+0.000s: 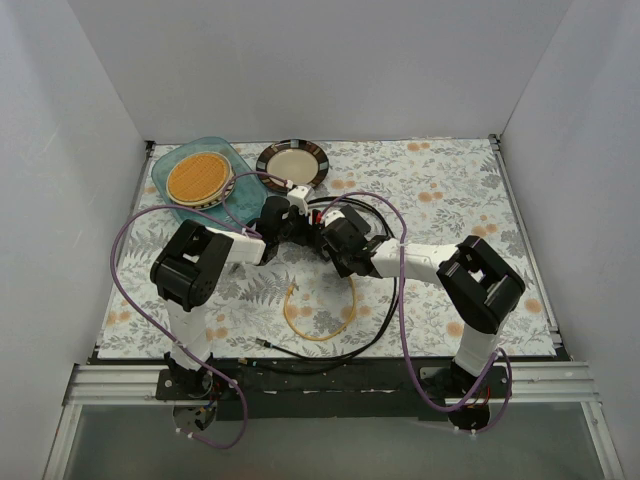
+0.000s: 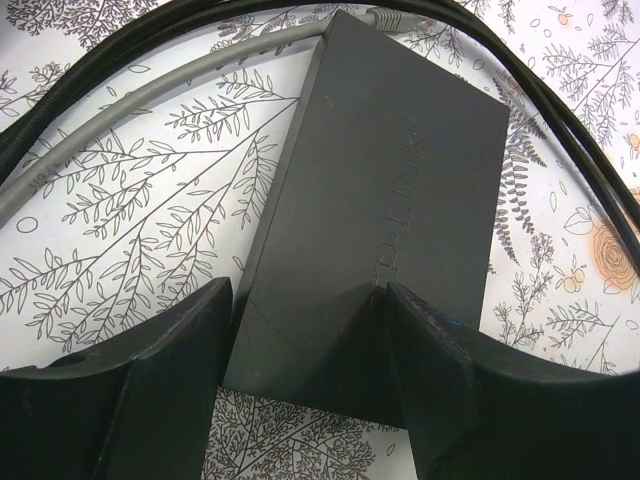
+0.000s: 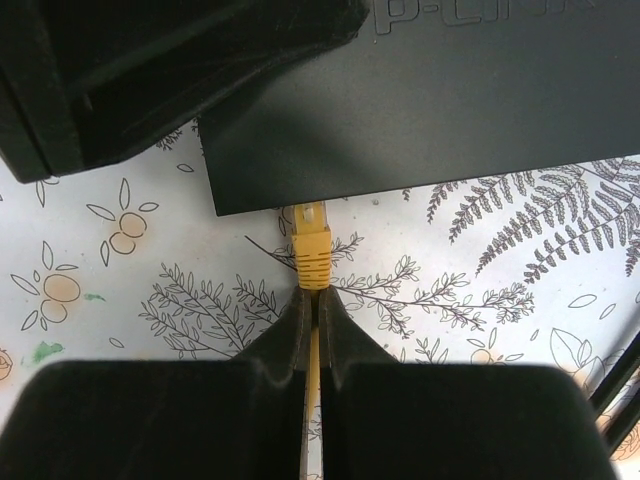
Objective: Insert the plug into the switch port
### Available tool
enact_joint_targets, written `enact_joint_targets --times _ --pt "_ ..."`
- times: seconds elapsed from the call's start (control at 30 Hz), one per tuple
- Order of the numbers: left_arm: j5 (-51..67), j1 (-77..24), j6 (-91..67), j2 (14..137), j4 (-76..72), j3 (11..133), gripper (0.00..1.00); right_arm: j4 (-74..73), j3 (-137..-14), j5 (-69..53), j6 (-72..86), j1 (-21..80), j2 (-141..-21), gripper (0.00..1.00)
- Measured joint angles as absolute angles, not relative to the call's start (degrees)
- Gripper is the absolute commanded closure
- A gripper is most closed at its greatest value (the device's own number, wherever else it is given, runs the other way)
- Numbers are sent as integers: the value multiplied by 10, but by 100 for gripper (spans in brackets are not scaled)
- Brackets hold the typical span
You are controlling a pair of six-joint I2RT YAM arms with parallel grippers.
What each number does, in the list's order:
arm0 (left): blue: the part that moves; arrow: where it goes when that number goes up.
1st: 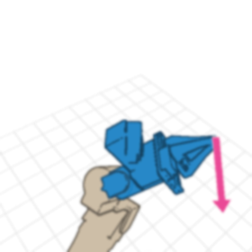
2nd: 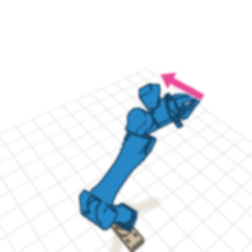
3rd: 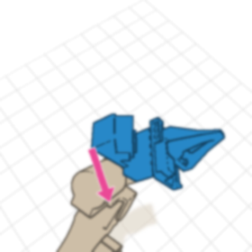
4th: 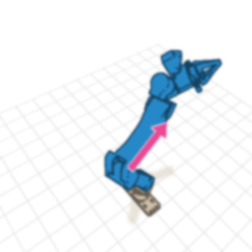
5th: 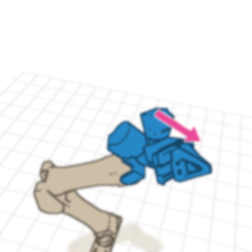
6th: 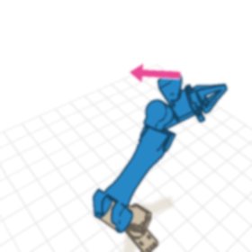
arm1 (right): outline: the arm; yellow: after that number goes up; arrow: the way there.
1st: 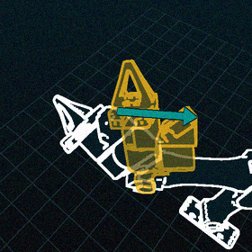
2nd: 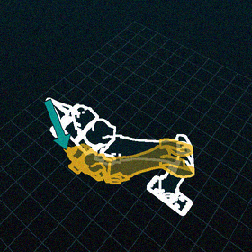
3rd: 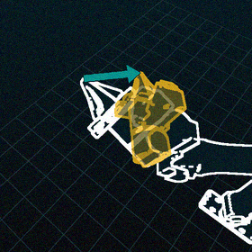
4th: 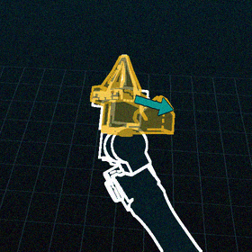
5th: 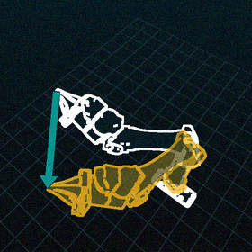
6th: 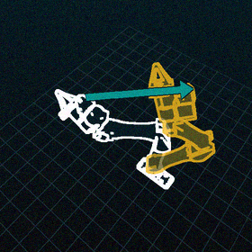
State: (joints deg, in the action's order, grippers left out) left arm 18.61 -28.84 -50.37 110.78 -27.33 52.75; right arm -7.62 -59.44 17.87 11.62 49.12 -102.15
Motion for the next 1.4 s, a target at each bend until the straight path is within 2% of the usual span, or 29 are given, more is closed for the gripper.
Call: enact_joint_targets --times 0.2,0.23,0.33,0.6,0.73,0.93,1.13,1.27,1.4 --pt "161 -295 -522 1108 -274 527 37 -67 -583 179 119 489 -1015 98" --pt "155 -297 -528 1108 -276 526 34 -63 -579 180 121 489 -1011 97" --pt "142 -303 -546 1107 -289 517 29 -46 -559 178 128 488 -997 85" --pt "137 -309 -582 1100 -301 507 20 23 -513 174 146 487 -955 64" --pt "117 -318 -603 1094 -287 509 15 48 -513 174 148 487 -933 45" --pt "74 -321 -632 1057 -211 510 10 44 -511 175 149 487 -911 22" --pt "21 -319 -641 1003 -106 510 9 30 -490 172 149 487 -820 5" --pt "-25 -314 -639 954 -34 516 9 28 -477 172 149 487 -732 2" --pt "-92 -306 -641 937 61 573 11 17 -474 173 150 487 -668 2"
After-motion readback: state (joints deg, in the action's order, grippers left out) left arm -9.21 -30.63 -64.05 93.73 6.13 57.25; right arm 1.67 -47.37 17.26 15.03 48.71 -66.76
